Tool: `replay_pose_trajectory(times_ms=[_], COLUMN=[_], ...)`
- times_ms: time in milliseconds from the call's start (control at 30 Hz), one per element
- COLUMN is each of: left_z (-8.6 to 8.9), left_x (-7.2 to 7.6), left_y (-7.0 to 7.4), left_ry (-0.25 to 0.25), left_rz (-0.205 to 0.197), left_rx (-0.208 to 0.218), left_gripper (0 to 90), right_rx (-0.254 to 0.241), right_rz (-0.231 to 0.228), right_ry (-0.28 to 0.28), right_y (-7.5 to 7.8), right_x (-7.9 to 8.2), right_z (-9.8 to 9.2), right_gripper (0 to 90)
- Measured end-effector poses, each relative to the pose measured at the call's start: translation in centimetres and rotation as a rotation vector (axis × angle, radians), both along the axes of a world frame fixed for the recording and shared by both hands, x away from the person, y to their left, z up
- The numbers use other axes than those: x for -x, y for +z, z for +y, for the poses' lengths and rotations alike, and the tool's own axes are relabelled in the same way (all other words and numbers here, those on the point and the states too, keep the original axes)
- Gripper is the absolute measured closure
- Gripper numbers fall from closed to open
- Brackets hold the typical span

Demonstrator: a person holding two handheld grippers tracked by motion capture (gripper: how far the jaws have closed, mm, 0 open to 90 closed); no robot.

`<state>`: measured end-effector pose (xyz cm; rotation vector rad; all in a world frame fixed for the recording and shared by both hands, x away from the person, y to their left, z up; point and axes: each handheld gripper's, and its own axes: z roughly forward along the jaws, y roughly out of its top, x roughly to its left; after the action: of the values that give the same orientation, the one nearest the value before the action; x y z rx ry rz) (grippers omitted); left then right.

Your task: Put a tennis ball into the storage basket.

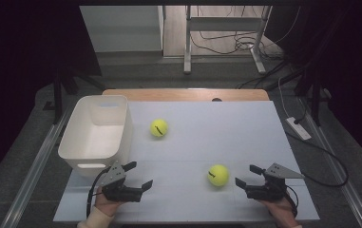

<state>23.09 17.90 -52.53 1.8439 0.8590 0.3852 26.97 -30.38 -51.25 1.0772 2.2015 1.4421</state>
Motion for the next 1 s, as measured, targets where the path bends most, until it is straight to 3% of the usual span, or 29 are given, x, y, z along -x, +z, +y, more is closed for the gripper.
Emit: replay_pose_trajectory(times_ms=[633, 1000], left_z=[-1.2, -2.8], left_x=[0.2, 0.0], left_y=[0.5, 1.4], left_ry=[-0.013, -0.001], left_rz=[0.009, 0.045], left_rx=[-0.012, -0.037], left_gripper=[6.2, 3.9], right_rx=[0.012, 0.006], right_rz=[0.001, -0.003], right_ry=[-0.011, -0.008], right_y=[0.0, 0.0], right_x=[0.3, 0.1], right_z=[0.1, 0.0], right_gripper=[16.0, 16.1])
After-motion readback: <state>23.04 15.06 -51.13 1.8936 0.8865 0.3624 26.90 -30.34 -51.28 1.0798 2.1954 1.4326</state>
